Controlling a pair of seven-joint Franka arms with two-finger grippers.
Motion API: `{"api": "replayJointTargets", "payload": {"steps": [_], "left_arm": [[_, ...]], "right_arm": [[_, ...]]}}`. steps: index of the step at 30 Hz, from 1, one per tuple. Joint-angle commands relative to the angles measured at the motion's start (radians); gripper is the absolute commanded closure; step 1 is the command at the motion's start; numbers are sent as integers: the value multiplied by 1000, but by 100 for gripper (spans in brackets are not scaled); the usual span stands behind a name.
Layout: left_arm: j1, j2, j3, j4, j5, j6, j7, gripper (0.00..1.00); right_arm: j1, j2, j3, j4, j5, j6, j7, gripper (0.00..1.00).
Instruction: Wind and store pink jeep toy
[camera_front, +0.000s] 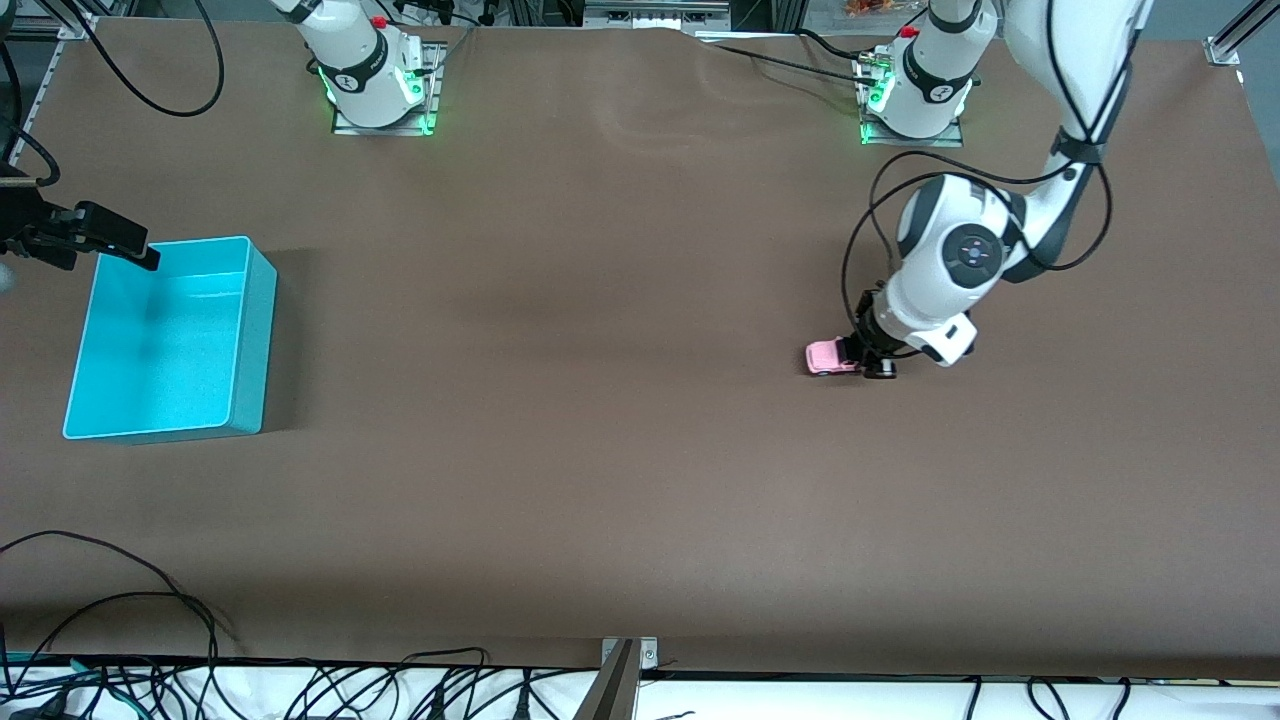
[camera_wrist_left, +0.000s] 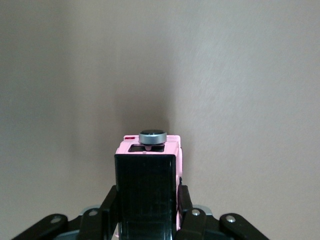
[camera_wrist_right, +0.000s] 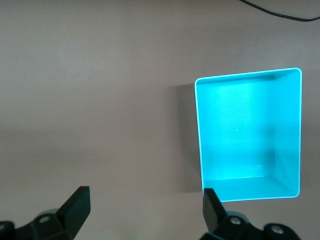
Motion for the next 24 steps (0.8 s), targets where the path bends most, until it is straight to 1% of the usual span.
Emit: {"api": "replayJointTargets", "payload": {"steps": [1, 5, 13, 24], "left_arm": [[-37, 32, 7, 1, 31, 44, -64, 92], [-61, 49, 10, 3, 40, 52, -92, 91], [-63, 79, 5, 4, 160, 78, -199, 91], [-52, 91, 5, 3, 168, 85, -182, 91]], "right_arm": [[-1, 3, 4, 17, -7, -17, -11, 0], [-1, 3, 4, 17, -7, -17, -11, 0], [-1, 3, 4, 17, -7, -17, -11, 0], [-1, 3, 4, 17, -7, -17, -11, 0]]}}
